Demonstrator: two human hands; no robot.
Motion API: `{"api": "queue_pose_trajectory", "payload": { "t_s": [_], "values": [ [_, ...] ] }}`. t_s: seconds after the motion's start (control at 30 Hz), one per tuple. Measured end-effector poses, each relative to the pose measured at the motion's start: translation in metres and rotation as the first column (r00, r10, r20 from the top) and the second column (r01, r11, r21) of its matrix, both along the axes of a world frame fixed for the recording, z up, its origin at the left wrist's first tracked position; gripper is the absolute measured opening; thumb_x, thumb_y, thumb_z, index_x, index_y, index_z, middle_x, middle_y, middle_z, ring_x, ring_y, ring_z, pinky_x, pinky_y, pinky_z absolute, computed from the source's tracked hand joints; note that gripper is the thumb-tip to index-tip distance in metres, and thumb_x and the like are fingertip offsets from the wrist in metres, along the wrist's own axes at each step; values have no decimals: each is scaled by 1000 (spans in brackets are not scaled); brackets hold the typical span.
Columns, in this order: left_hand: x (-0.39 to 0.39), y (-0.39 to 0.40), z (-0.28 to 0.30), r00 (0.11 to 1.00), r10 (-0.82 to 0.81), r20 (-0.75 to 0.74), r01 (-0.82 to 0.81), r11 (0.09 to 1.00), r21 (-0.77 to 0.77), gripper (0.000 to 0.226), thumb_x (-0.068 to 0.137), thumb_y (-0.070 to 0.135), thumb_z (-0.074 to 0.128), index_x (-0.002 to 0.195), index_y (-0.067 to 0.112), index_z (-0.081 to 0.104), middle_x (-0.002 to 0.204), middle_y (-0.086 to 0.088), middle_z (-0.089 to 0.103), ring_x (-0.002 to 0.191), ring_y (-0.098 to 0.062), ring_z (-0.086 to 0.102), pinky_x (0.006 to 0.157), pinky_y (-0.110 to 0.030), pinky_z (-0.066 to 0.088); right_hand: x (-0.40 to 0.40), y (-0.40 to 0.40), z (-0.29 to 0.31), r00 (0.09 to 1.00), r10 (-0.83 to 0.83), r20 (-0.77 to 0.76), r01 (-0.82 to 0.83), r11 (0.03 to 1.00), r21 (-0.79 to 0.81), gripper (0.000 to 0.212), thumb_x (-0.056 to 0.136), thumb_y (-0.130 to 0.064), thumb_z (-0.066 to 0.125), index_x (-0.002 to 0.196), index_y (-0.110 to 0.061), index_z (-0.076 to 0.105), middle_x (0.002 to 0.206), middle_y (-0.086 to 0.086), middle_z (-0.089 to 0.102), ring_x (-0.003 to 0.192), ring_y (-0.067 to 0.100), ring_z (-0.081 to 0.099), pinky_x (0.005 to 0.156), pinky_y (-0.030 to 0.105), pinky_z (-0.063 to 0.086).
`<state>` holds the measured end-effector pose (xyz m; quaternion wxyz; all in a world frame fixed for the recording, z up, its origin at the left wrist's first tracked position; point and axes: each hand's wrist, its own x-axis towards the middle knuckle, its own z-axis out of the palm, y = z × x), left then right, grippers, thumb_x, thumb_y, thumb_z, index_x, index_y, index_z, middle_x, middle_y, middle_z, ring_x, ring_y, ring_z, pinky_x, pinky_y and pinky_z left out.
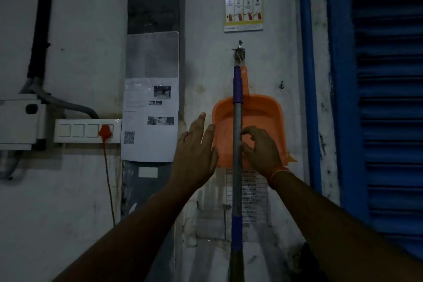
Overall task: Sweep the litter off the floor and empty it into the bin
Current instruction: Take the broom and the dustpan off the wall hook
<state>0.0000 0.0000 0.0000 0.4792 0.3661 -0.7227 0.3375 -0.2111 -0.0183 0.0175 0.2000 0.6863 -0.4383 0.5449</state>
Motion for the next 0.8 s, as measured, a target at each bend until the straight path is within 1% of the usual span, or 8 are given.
{"api": "queue_pose_trajectory", "payload": {
  "t_s": [0.1, 0.2, 0.27, 0.37, 0.47, 0.53, 0.67, 0.8],
  "values": [
    [7, -6, -1, 998, -60, -33, 61, 998, 8, 56, 98, 40, 46, 145, 12, 39, 163, -18, 20, 140, -31, 40, 105, -51, 44, 6, -4, 3, 1000, -1, 26, 0, 999, 42, 30, 88, -18, 64, 117, -24, 60, 113, 5, 58, 99, 17, 55, 83, 26, 44],
    [12, -14, -3, 995, -89, -33, 91, 994, 55, 54, 97, 43, 42, 143, 15, 39, 163, -14, 22, 116, -26, 59, 93, -45, 51, 14, -9, 5, 999, -10, 39, 6, 994, 107, 25, 89, -22, 65, 114, -24, 62, 113, 4, 60, 97, 18, 58, 86, 30, 51],
    [16, -16, -3, 994, -106, -38, 109, 991, 81, 54, 98, 43, 43, 144, 16, 39, 161, -11, 25, 101, -22, 64, 87, -42, 54, 17, -13, 7, 999, -3, 51, -5, 990, 140, 24, 90, -22, 66, 113, -22, 65, 114, 5, 63, 97, 18, 60, 87, 33, 53],
    [19, -21, -6, 988, -150, -37, 153, 984, 94, 51, 98, 41, 46, 143, 18, 41, 158, -9, 32, 92, -17, 65, 81, -36, 56, 20, -21, 9, 996, 27, 83, -43, 980, 192, 23, 88, -19, 68, 111, -21, 68, 113, 6, 67, 99, 21, 65, 92, 41, 55],
    [21, -28, -11, 982, -189, -25, 191, 977, 97, 49, 99, 41, 46, 142, 18, 43, 155, -8, 34, 99, -17, 64, 80, -31, 55, 21, -28, 9, 997, -5, 79, -13, 973, 232, 25, 87, -17, 70, 112, -22, 69, 117, 6, 67, 104, 23, 64, 96, 37, 53],
    [21, -32, -15, 978, -207, -18, 207, 972, 106, 52, 97, 46, 39, 141, 19, 43, 154, -7, 35, 104, -19, 63, 81, -33, 56, 22, -33, 9, 997, -26, 78, 8, 974, 226, 26, 87, -13, 70, 111, -22, 70, 119, 7, 67, 105, 22, 64, 97, 36, 52],
    [20, -41, -22, 975, -224, -17, 224, 965, 138, 49, 98, 45, 43, 142, 23, 41, 154, -4, 34, 111, -22, 60, 83, -41, 58, 23, -36, 9, 995, -18, 101, -2, 980, 199, 28, 91, -1, 58, 104, -21, 71, 108, 7, 70, 88, 17, 70, 88, 38, 58],
    [16, -45, -23, 975, -219, -23, 220, 963, 157, 46, 98, 40, 50, 141, 26, 41, 153, -1, 33, 113, -23, 59, 84, -40, 58, 22, -35, 10, 996, -17, 89, 1, 984, 177, 27, 92, -1, 57, 102, -22, 71, 106, 5, 70, 81, 11, 70, 83, 35, 60]
  ]
}}
